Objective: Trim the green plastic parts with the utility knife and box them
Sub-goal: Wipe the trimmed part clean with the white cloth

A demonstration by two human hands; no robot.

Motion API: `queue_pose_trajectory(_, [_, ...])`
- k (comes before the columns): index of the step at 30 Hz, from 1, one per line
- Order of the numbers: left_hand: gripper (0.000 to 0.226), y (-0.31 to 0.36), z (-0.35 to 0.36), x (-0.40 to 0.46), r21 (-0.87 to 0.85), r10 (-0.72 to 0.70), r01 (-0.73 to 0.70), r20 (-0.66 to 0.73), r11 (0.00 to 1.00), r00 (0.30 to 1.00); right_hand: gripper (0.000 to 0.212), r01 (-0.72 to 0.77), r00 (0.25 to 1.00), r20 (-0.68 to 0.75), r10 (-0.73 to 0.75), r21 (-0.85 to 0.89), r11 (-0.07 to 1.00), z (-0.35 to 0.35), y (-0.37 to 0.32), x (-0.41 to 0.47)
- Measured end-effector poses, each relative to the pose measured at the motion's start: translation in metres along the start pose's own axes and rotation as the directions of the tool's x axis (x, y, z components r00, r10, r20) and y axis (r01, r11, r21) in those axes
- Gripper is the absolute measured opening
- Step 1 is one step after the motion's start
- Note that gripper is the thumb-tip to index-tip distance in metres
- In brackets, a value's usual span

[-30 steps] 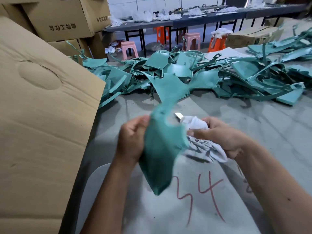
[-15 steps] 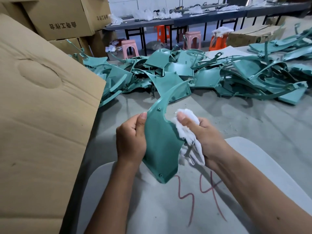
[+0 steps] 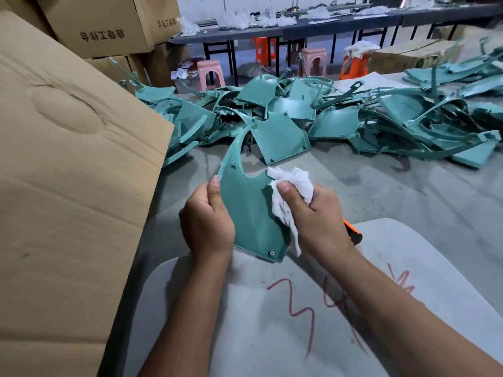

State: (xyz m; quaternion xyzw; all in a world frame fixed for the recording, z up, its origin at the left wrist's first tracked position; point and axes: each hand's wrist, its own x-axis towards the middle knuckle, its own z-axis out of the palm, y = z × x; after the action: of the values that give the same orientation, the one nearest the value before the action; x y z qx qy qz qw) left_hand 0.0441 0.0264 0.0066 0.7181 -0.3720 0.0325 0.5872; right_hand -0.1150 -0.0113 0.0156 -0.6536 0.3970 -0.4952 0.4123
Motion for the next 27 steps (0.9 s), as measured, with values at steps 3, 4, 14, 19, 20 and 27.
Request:
queue_pose_trajectory(3, [0.044, -0.004, 0.002, 0.0, 0.026, -0.088, 0.09, -0.065, 0.996, 0.994, 0.049, -0.022, 0.991, -0.136, 0.021, -0.006, 1.0, 0.004, 0.004, -0.003])
queue_pose_trajectory(4, [0.045, -0.005, 0.002, 0.002, 0.042, -0.119, 0.124, -0.113, 0.991, 0.987, 0.049, -0.022, 0.981, -0.192, 0.026, 0.023, 0.999, 0.005, 0.003, -0.004])
queue_pose_trajectory(14, [0.05, -0.001, -0.002, 0.002, -0.12, -0.087, 0.106, 0.158, 0.987, 0.984, 0.043, 0.248, 0.956, -0.025, -0.292, -0.459, 0.853, 0.001, 0.004, 0.006])
queue_pose_trajectory(19, [0.046, -0.007, -0.013, 0.012, -0.351, -0.043, 0.236, 0.48, 0.906, 0.876, 0.049, -0.187, 0.906, -0.353, 0.235, 0.164, 0.969, -0.009, 0.002, 0.011])
queue_pose_trajectory(20, [0.048, -0.008, -0.012, 0.014, -0.388, -0.067, 0.25, 0.426, 0.887, 0.902, 0.046, -0.242, 0.842, -0.372, 0.39, 0.384, 0.891, -0.014, 0.001, 0.014])
queue_pose_trajectory(27, [0.016, -0.002, -0.006, 0.01, -0.58, -0.129, 0.314, 0.337, 0.752, 0.933, 0.023, 0.09, 0.996, 0.009, -0.089, -0.093, 0.992, -0.004, 0.003, 0.002])
